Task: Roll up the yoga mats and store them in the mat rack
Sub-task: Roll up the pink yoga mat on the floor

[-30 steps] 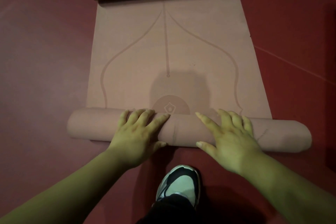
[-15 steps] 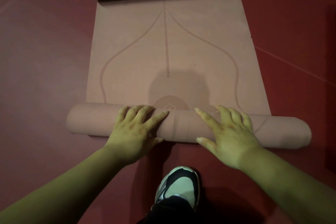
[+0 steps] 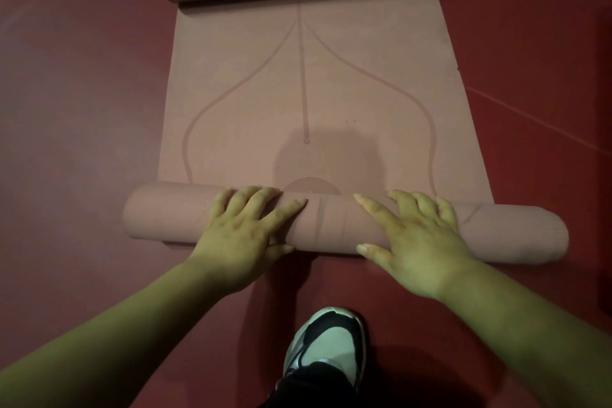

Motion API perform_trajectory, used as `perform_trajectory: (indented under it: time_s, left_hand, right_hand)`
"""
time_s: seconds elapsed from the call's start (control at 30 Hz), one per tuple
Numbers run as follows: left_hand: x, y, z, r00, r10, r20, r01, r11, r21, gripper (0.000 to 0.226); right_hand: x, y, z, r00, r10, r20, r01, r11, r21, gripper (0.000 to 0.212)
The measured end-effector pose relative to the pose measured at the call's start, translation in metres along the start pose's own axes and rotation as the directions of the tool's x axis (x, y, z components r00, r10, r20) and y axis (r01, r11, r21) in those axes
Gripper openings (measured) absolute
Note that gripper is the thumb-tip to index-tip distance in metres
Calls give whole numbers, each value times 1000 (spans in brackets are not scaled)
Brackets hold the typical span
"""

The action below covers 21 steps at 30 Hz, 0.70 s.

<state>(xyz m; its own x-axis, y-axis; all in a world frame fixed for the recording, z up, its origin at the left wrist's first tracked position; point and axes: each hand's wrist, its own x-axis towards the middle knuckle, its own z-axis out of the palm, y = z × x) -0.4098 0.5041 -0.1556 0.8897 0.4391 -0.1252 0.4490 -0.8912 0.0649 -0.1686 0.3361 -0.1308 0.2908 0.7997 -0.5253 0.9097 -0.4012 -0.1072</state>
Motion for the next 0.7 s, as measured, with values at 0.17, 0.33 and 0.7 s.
perform_trajectory:
  time_s: [0.17, 0.33, 0.7]
  left_hand:
    - [15, -12, -6, 998, -1, 55, 3, 999, -37, 76]
    - [22, -13, -11, 998, 3, 65, 0, 999, -46, 80]
    - [32, -19, -10, 996, 24, 89, -21, 999, -32, 75]
  right_hand:
    - [-2, -6, 0, 999, 26, -26, -26, 1000, 8, 82]
    - [5, -3, -2, 999, 16, -51, -16, 1000, 4, 80]
    - [5, -3, -5, 996, -34, -82, 36, 999, 17, 85]
